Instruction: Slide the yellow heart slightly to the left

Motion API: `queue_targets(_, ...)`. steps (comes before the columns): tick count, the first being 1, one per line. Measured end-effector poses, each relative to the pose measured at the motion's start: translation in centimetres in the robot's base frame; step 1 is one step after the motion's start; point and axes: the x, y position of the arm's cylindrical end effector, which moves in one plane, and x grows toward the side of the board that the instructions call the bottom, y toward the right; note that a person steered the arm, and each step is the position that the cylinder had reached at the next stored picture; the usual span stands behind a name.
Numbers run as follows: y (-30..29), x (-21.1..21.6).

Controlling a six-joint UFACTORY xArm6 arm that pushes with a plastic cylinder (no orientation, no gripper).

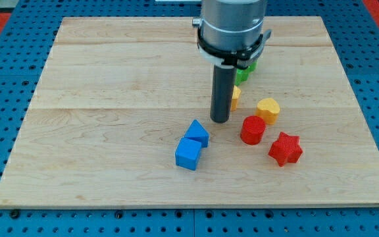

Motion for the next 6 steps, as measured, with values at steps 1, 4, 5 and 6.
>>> queue_targets(1, 7.2, 0.8)
queue_targets(4, 14.4, -2.7)
queue_targets(5, 11.3, -1.3)
queue_targets(6, 12.0, 0.2)
